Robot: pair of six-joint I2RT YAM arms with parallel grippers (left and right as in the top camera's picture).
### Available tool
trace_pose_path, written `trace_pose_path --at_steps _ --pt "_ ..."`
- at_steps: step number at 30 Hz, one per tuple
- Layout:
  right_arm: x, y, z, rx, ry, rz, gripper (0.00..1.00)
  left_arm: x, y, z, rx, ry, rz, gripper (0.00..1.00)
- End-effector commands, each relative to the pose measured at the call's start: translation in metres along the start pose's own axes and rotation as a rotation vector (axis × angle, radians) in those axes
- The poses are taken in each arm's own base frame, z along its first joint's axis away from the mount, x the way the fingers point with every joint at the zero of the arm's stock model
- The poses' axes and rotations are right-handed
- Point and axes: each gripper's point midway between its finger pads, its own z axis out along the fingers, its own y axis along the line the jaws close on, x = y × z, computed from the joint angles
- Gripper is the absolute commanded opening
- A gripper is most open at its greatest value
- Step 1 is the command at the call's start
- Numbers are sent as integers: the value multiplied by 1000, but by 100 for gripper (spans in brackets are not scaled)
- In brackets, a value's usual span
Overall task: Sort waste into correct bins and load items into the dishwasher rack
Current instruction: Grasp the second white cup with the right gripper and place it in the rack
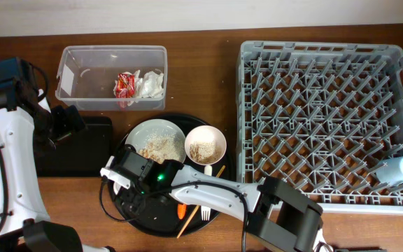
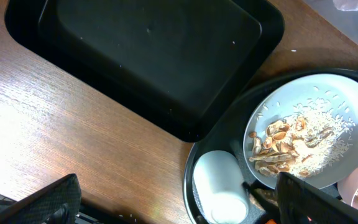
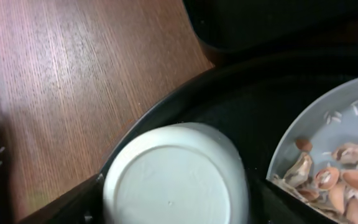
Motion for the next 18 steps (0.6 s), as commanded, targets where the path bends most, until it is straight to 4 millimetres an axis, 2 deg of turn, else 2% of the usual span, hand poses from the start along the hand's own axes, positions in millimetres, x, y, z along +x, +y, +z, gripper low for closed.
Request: trace_pose_path --at_steps 1,3,5,7,9,10,11,12,13,14,15,16,18 --pt "-8 3 2 5 -16 -5 63 1 1 -6 6 -21 -11 99" --pt "-8 3 1 5 -17 -6 57 1 1 -6 6 -21 -11 99" --pt "-18 -2 -15 44 -43 -8 57 1 1 -6 6 -21 -11 99" --pt "-37 -25 -62 193 -80 2 56 1 1 -6 6 -21 -11 99" --pt "-47 -52 -110 242 -130 52 55 1 1 -6 6 -21 -11 99" --pt "-47 -78 -145 286 -154 101 54 1 1 -6 6 -22 -11 100" --pt "-44 -99 -171 323 -171 148 54 0 0 -6 6 -24 -11 100" --pt "-35 -125 -201 390 -186 225 54 0 0 -6 7 -25 -11 99" --pt "-16 -161 -243 495 -191 307 53 0 0 -6 7 -26 -11 99" --pt "2 -185 -272 570 -188 381 53 0 0 -6 7 -25 -11 99" --pt "32 -215 -311 667 -182 486 53 0 0 -6 7 -26 -11 99" --pt "75 -247 -356 763 -175 640 53 0 0 -6 7 -26 -11 99" --pt "156 -290 -414 912 -137 892 53 0 0 -6 7 -25 -11 99"
